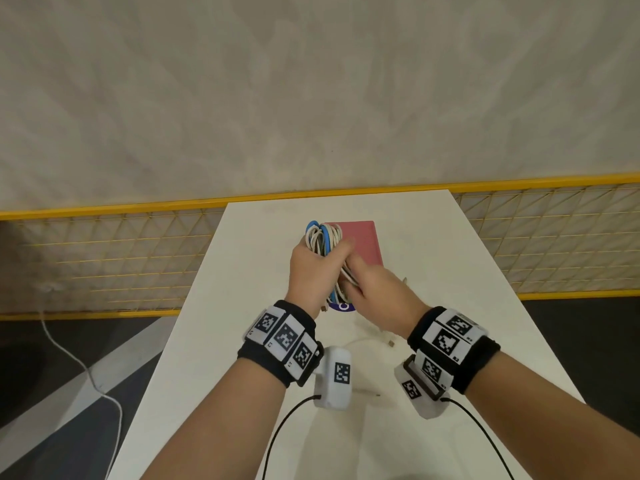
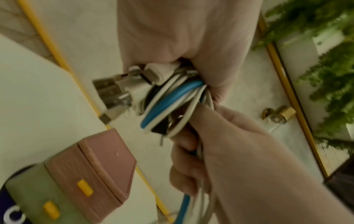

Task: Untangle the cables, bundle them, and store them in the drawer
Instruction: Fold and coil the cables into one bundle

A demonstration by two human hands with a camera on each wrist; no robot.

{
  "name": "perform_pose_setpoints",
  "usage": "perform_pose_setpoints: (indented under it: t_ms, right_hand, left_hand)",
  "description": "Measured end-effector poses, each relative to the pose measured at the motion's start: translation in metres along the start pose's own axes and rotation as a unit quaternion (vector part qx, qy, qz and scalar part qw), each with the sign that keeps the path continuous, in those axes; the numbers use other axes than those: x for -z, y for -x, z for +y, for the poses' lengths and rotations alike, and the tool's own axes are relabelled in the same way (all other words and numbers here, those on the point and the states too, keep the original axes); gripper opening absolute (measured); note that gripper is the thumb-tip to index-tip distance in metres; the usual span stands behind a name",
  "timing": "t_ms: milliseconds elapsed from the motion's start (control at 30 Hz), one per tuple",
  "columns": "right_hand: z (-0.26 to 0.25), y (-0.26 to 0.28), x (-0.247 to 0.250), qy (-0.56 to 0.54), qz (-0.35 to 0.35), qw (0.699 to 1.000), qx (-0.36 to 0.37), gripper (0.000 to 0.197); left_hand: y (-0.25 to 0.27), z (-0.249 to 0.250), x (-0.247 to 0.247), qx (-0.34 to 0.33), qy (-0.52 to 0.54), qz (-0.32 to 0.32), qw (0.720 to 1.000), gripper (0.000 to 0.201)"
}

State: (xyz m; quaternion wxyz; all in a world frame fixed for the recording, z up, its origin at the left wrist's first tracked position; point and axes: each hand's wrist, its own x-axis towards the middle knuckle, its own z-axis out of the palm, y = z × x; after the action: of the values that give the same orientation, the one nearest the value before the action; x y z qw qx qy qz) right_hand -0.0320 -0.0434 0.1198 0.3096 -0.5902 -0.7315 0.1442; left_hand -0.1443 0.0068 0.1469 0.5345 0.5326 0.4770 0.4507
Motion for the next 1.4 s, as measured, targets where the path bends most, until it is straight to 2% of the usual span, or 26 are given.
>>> perform_pose_setpoints:
  t_ms: [100, 167, 233, 300, 400, 467, 500, 567, 633, 700, 733, 800, 833, 867, 900, 967, 1000, 1100, 1167, 1233, 1400]
  right_hand:
    - [0.003, 0.01, -0.005, -0.058, 0.007, 0.998, 0.018, 0.037]
    - [0.005, 0.015, -0.008, -0.114, 0.024, 0.993, 0.014, 0.034]
    - [0.011, 0.017, -0.01, -0.125, 0.03, 0.992, 0.011, 0.038]
    - [0.021, 0.023, -0.011, -0.117, 0.003, 0.993, 0.004, 0.052]
    - [0.047, 0.035, -0.018, -0.091, -0.069, 0.991, -0.064, 0.077]
    - [0.061, 0.036, -0.016, -0.02, -0.103, 0.99, -0.09, 0.087]
    - [0.064, 0.033, -0.013, 0.02, -0.116, 0.989, -0.088, 0.099]
    - [0.059, 0.023, -0.002, 0.024, -0.11, 0.99, -0.08, 0.13]
    - [0.039, 0.006, 0.006, -0.039, -0.072, 0.995, -0.064, 0.141]
    - [0.02, -0.009, 0.003, -0.118, -0.053, 0.99, -0.058, 0.127]
    - [0.016, -0.013, -0.001, -0.166, -0.059, 0.982, -0.071, 0.103]
    - [0.014, -0.017, -0.009, -0.2, -0.08, 0.97, -0.113, 0.027]
    - [0.019, -0.016, -0.011, -0.197, -0.085, 0.97, -0.116, 0.003]
    - [0.027, -0.016, -0.012, -0.162, -0.085, 0.977, -0.109, 0.017]
    - [0.032, -0.016, -0.011, -0.141, -0.09, 0.981, -0.098, 0.021]
    - [0.04, -0.018, -0.004, -0.076, -0.107, 0.987, -0.097, 0.015]
    - [0.042, -0.021, 0.001, -0.04, -0.119, 0.986, -0.108, 0.018]
    - [0.043, -0.03, 0.017, 0.068, -0.118, 0.979, -0.15, 0.033]
    - [0.044, -0.035, 0.025, 0.113, -0.095, 0.976, -0.162, 0.03]
    - [0.041, -0.039, 0.027, 0.132, -0.064, 0.973, -0.175, 0.025]
    - [0.033, -0.049, 0.024, 0.077, 0.009, 0.976, -0.206, 0.035]
  left_hand:
    - [-0.003, 0.005, 0.002, 0.007, 0.022, 0.044, 0.999, 0.01]
    - [-0.003, 0.009, 0.0, 0.002, 0.05, 0.041, 0.998, 0.015]
    - [-0.001, 0.014, -0.003, -0.023, 0.063, 0.037, 0.997, 0.021]
    - [-0.004, 0.02, 0.0, -0.036, 0.098, 0.059, 0.993, 0.023]
    - [-0.017, 0.029, 0.016, -0.039, 0.184, 0.1, 0.977, 0.02]
    - [-0.022, 0.031, 0.026, -0.043, 0.203, 0.101, 0.973, 0.018]
    - [-0.022, 0.03, 0.029, -0.04, 0.207, 0.099, 0.972, 0.021]
    - [-0.023, 0.029, 0.03, -0.035, 0.186, 0.097, 0.977, 0.031]
    - [-0.02, 0.031, 0.026, -0.058, 0.13, 0.087, 0.986, 0.028]
    - [-0.013, 0.035, 0.019, -0.078, 0.107, 0.062, 0.989, 0.028]
    - [-0.01, 0.037, 0.016, -0.084, 0.108, 0.04, 0.99, 0.028]
    - [-0.005, 0.04, 0.014, -0.098, 0.111, -0.018, 0.989, 0.027]
    - [-0.004, 0.04, 0.016, -0.102, 0.115, -0.054, 0.987, 0.024]
    - [-0.004, 0.039, 0.019, -0.1, 0.124, -0.09, 0.983, 0.022]
    - [-0.004, 0.038, 0.023, -0.092, 0.13, -0.124, 0.979, 0.02]
    - [-0.005, 0.03, 0.031, -0.057, 0.131, -0.178, 0.974, 0.021]
    - [-0.005, 0.025, 0.035, -0.034, 0.129, -0.204, 0.97, 0.023]
    - [0.0, 0.012, 0.04, 0.008, 0.051, -0.275, 0.96, 0.028]
    - [0.003, 0.003, 0.036, 0.029, -0.04, -0.27, 0.962, 0.025]
    - [0.004, -0.008, 0.03, 0.054, -0.096, -0.231, 0.967, 0.027]
    - [0.01, -0.031, 0.009, 0.054, -0.099, -0.188, 0.976, 0.034]
